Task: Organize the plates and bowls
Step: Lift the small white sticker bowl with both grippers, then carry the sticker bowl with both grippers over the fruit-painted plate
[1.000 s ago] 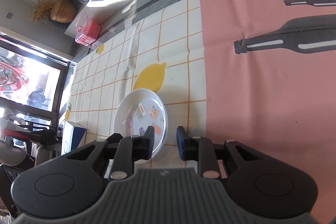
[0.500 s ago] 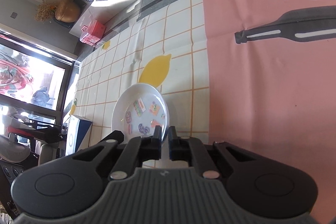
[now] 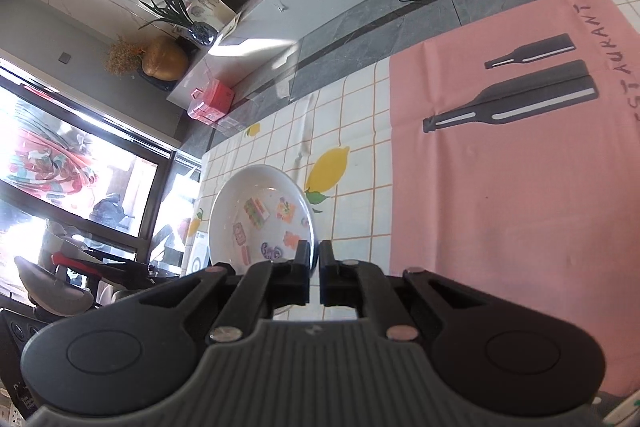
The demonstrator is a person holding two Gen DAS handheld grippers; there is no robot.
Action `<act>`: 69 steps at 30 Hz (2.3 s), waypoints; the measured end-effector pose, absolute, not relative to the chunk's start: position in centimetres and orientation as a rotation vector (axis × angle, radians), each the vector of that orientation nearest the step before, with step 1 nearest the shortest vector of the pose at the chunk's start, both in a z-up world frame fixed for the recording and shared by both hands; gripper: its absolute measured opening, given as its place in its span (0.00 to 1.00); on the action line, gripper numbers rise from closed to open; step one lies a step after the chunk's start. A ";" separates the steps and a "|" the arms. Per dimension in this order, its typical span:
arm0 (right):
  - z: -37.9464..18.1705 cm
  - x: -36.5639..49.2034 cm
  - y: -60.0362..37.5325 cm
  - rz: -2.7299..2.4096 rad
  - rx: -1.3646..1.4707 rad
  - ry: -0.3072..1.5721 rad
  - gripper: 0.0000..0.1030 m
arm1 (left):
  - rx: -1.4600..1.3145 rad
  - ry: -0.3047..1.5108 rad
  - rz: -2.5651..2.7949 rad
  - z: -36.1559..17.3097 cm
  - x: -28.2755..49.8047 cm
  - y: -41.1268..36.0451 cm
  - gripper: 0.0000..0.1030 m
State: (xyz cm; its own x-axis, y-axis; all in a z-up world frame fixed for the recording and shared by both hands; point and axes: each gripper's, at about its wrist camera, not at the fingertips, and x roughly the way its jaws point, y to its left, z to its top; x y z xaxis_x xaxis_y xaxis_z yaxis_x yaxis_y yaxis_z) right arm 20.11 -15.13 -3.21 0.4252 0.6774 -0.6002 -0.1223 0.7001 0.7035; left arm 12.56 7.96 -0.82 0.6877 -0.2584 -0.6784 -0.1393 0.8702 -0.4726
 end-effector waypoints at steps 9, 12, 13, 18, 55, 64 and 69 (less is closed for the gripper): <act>-1.4 12.3 -23.4 0.499 0.688 0.951 0.00 | -0.493 0.852 -0.181 1.3 7.3 1.3 0.04; -1.5 9.9 -26.4 0.474 0.711 0.925 0.00 | -0.480 0.842 -0.232 2.0 5.6 -1.1 0.03; -1.5 9.1 -27.4 0.467 0.720 0.916 0.00 | -0.474 0.837 -0.248 2.1 5.1 -1.8 0.03; -1.6 5.0 -31.8 0.421 0.742 0.870 0.00 | -0.467 0.847 -0.310 1.5 2.9 -5.5 0.03; -11.4 -1.7 -38.4 0.126 0.763 0.944 0.01 | -0.525 1.167 -0.287 -10.3 1.4 -11.0 0.04; -11.8 -1.4 -38.0 0.114 0.747 0.945 0.01 | -0.531 1.173 -0.277 -10.5 1.7 -11.2 0.06; -11.9 -1.3 -37.8 0.115 0.736 0.929 0.04 | -0.522 1.171 -0.276 -10.5 1.9 -11.4 0.09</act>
